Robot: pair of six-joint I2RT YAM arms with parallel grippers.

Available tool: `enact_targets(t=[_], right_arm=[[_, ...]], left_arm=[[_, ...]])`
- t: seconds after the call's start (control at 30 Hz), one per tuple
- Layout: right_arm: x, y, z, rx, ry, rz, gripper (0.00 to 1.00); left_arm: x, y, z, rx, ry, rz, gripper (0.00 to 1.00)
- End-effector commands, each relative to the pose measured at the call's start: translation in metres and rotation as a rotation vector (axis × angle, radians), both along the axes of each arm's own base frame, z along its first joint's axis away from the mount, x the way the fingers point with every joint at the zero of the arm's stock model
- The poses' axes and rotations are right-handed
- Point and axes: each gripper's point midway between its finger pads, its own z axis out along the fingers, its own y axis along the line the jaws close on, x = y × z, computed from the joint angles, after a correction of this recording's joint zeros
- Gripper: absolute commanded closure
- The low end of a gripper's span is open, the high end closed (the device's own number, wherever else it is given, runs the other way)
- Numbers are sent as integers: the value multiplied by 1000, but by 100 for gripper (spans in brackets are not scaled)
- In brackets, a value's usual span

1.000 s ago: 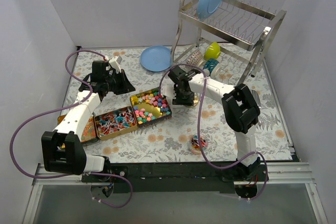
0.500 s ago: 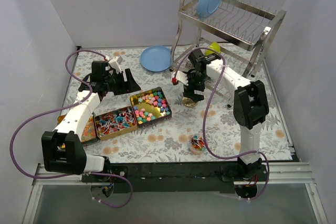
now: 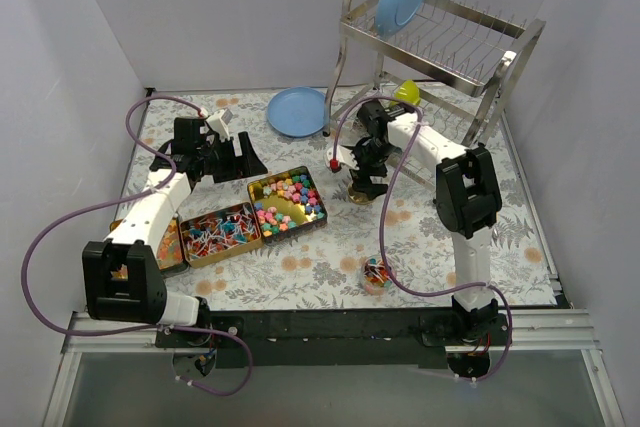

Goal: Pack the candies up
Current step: Pick up the bottle lid at the center of the board.

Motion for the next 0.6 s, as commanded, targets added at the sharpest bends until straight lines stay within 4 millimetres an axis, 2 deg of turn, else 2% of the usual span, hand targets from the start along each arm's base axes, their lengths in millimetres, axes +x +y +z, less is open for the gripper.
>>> enact_targets(t=[0.0,0.3,0.57], right_arm=[[-2,4,-10,20,9,47,2],[-8,1,-27,4,23,81,2],[-6,2,-34,-8,24,78,2]], left_arm=[[3,5,-4,16,-1,2,23],[8,8,-10,21,14,10,23],[9,11,-14,27,23,13,24]])
